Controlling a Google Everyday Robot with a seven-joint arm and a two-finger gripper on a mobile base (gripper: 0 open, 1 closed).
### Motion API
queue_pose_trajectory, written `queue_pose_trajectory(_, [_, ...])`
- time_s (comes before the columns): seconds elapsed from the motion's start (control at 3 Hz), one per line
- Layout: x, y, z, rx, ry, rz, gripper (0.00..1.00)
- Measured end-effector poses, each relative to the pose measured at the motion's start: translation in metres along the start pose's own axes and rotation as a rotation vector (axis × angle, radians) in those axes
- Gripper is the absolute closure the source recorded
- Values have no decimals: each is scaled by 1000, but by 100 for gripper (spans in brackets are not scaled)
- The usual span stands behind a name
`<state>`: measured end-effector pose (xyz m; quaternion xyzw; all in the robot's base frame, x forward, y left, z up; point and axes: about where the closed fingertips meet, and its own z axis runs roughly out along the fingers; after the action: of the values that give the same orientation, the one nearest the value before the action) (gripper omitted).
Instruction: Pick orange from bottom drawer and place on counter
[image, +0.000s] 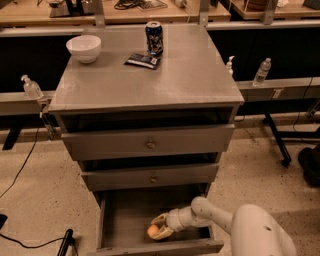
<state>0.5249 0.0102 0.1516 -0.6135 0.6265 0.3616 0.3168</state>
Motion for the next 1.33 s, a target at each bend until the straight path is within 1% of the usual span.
queue_pose_trajectory(0.33, [-49, -3, -39, 106, -94, -88, 100])
queue_pose_trajectory(0.67, [-133, 3, -119, 252, -194, -223, 100])
queue_pose_trajectory(1.0, [-182, 15, -165, 281, -267, -257, 100])
queue_pose_trajectory(1.33, [-228, 31, -201, 207, -360, -286, 100])
